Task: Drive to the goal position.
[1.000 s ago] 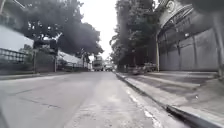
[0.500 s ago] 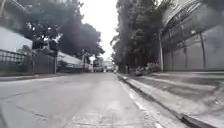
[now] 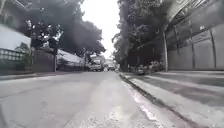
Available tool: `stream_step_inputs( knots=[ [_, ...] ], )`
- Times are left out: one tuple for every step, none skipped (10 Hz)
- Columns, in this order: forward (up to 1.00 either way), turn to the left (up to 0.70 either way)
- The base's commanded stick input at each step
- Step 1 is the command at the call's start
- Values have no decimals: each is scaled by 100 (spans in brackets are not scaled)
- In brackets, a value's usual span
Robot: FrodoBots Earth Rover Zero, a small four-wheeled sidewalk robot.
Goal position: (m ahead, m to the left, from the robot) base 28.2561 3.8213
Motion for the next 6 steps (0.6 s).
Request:
stream_step_inputs(
  knots=[
    [70,-31],
    [70,-33],
    [70,-35],
    [70,-31],
    [70,-11],
    [70,0]
  ],
)
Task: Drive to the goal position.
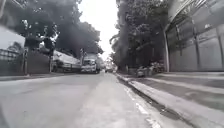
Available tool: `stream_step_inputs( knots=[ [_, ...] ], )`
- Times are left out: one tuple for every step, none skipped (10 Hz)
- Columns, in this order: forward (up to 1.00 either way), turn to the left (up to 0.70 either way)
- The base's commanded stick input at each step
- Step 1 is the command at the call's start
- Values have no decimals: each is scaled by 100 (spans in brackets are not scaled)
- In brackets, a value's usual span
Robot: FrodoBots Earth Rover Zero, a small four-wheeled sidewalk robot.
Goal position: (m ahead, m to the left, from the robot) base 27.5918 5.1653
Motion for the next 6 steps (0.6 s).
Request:
stream_step_inputs(
  knots=[
    [70,0],
    [70,0],
    [70,0],
    [70,0],
    [70,0],
    [70,0]
  ],
)
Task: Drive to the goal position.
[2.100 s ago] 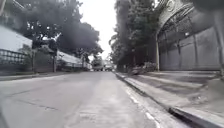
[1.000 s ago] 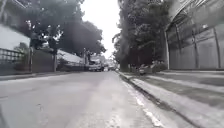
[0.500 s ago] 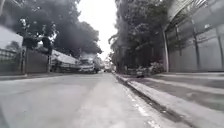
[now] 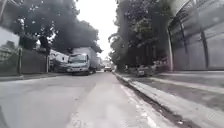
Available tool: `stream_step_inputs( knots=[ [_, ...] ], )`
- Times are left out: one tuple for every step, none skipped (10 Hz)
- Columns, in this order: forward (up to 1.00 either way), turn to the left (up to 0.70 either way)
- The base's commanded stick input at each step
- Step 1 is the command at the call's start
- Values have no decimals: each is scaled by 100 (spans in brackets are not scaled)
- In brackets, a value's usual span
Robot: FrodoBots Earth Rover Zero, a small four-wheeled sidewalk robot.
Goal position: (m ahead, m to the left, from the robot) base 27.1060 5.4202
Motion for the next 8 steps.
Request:
stream_step_inputs(
  knots=[
    [70,0],
    [70,0],
    [70,0],
    [70,8],
    [70,30],
    [70,12],
    [70,0],
    [70,0]
  ],
)
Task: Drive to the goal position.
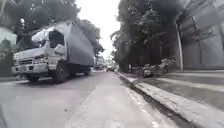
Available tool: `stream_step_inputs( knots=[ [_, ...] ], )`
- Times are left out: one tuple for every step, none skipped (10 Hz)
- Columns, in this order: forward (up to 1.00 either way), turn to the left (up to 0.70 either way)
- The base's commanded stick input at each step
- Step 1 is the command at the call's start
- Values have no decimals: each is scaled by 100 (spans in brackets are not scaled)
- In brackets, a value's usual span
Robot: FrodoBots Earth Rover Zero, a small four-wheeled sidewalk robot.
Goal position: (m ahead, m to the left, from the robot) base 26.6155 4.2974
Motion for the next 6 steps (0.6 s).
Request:
stream_step_inputs(
  knots=[
    [70,0],
    [70,0],
    [70,0],
    [70,0],
    [70,0],
    [70,0]
  ],
)
